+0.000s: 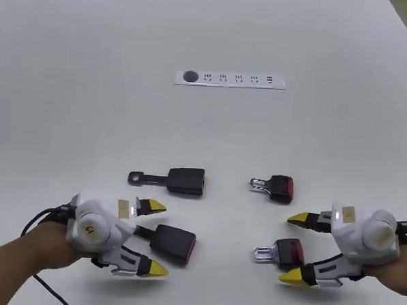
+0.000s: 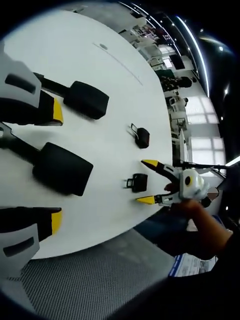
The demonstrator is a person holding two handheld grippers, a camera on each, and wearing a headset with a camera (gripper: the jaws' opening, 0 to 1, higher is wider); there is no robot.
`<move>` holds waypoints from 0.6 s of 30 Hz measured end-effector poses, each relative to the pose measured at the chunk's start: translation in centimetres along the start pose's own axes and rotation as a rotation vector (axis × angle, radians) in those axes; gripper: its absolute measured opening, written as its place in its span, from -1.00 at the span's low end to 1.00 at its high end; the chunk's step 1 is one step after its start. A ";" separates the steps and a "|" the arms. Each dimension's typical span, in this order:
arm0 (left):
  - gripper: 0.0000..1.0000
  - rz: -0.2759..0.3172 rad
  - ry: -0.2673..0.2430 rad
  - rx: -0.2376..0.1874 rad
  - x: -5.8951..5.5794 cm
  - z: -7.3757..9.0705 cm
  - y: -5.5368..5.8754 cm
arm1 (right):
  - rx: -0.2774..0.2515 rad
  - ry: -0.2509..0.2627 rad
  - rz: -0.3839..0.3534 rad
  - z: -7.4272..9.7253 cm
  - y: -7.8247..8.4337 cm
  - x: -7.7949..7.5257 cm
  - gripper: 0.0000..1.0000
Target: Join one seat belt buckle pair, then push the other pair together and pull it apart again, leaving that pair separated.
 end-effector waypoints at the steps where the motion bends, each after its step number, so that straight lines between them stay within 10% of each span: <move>1: 0.32 -0.002 0.005 0.004 0.1 -0.1 0.0 | 0.002 -0.013 0.009 0.1 0.0 0.1 0.28; 18: -0.16 -0.054 0.068 0.059 0.0 -1.3 1.0 | 0.036 -0.096 0.106 0.1 0.6 0.9 -0.09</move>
Point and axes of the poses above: the centre of the closed fingertips' face, and the gripper's own axes: z roughly backward along the fingers, x roughly to its left, y roughly out of its underside, the point moved 1 cm from there along z, roughly backward along the fingers, and after that the axes turned 8 degrees about z, right-handed, at the moved point
